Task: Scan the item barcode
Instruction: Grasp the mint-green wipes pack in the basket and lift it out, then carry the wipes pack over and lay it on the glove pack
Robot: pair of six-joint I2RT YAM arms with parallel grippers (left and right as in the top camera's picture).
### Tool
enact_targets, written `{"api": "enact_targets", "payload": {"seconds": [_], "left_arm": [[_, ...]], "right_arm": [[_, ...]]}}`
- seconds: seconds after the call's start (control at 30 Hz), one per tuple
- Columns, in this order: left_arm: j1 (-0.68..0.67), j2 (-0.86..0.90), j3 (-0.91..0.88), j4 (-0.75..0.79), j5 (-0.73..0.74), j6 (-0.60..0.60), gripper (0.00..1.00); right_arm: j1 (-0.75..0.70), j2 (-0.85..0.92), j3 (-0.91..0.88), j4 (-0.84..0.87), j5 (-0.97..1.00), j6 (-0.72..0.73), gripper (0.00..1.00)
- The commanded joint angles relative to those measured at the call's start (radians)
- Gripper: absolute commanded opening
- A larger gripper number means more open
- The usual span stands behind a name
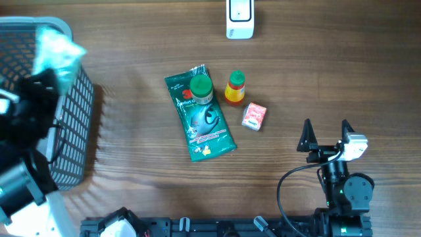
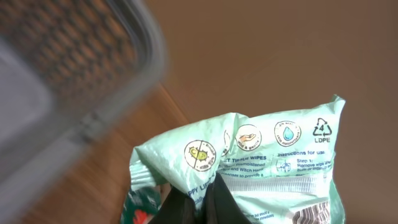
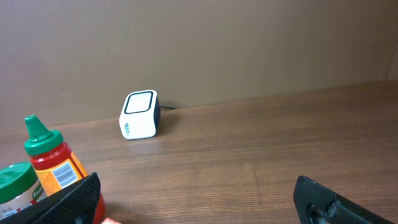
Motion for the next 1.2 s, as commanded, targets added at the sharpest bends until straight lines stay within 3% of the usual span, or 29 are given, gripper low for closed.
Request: {"api": "enact_targets", "payload": {"seconds": [0.0, 0.17, 0.43, 0.67, 0.93, 1.0, 1.07, 1.17], "left_arm": [[-0.298, -0.032, 0.011, -0.177, -0.170, 0.074, 0.04], [-0.649, 0.026, -0.044, -0.243, -0.234, 0.287, 0.04], [-1.044, 0.232, -0.199, -0.118, -0.397, 0.297, 0.04], [-1.200, 0.537, -0.241, 0.072, -0.414, 0.276, 0.04], [-1.218, 0.732, -0.241, 0.153, -0.437, 0.244, 0.04], [-1.218, 0.737, -0.241, 0.154, -0.444, 0.244, 0.23], [-1.218, 0.737, -0.241, 0.156, -0.444, 0.243, 0.54], [-1.218, 0.737, -0.241, 0.153, -0.443, 0.197, 0.85]], "right_arm": [[0.006, 0.000, -0.001, 0.002, -0.004, -0.014, 1.00], [0.006, 0.000, -0.001, 0.003, -0.004, -0.014, 1.00], [0.006, 0.000, -0.001, 0.003, -0.005, -0.014, 1.00], [0.006, 0.000, -0.001, 0.002, -0.004, -0.014, 1.00], [0.006, 0.000, -0.001, 0.003, -0.004, -0.014, 1.00], [0.006, 0.000, -0.001, 0.003, -0.004, -0.014, 1.00], [0.006, 0.000, -0.001, 0.003, -0.004, -0.014, 1.00], [0.006, 0.000, -0.001, 0.003, -0.004, -0.014, 0.99]]}}
